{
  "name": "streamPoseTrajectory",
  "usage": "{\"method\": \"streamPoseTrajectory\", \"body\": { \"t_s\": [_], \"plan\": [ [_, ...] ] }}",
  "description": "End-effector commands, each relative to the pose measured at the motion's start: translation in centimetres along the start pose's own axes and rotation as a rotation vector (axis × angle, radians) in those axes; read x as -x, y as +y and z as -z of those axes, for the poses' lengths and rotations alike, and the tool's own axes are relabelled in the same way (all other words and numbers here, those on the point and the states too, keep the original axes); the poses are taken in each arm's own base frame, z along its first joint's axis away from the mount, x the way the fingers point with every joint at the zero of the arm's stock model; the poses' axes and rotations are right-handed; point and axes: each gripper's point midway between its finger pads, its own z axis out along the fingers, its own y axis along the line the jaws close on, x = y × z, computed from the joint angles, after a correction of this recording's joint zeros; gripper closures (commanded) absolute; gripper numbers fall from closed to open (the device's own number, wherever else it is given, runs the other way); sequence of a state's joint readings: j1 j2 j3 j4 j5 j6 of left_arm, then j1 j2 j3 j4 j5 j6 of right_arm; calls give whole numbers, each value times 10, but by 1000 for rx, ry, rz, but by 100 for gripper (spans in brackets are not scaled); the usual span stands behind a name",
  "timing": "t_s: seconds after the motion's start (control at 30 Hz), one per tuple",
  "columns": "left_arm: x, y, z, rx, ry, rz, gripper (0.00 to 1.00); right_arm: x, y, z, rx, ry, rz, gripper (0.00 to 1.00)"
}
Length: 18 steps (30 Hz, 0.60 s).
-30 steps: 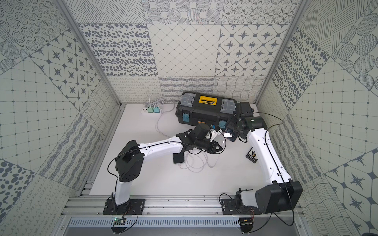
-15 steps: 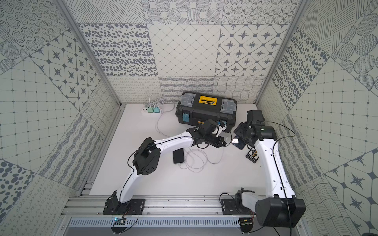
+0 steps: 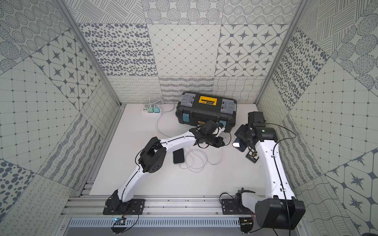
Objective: Unplug the charging cable from the phone
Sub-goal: Remove the charging cable from the phone.
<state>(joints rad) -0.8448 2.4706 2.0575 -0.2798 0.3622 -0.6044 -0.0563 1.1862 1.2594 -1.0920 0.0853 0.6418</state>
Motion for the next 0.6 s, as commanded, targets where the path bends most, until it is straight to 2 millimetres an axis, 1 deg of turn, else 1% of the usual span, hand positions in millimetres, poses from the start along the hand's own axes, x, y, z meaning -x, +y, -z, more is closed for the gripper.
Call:
{"method": "streamPoseTrajectory", "body": {
  "t_s": [0.0,0.07,0.27,0.33,0.43,0.5,0.57],
  "plan": [
    [5,5,-3,4,-14,26,77,8,6,4,37,-38,8,45],
    [6,5,-5,-10,-16,36,65,6,5,3,36,-31,9,45],
    [12,5,-2,-19,-32,45,40,7,6,3,38,-33,24,45],
    [13,4,1,-21,-29,52,37,7,7,4,41,-34,28,45],
    [14,1,10,-16,-35,52,37,7,8,4,48,-28,34,45],
    [18,-1,22,-10,-56,48,36,7,10,3,50,-24,38,45],
    [17,0,33,5,-64,49,36,7,13,3,64,-17,43,45]
  ]
}}
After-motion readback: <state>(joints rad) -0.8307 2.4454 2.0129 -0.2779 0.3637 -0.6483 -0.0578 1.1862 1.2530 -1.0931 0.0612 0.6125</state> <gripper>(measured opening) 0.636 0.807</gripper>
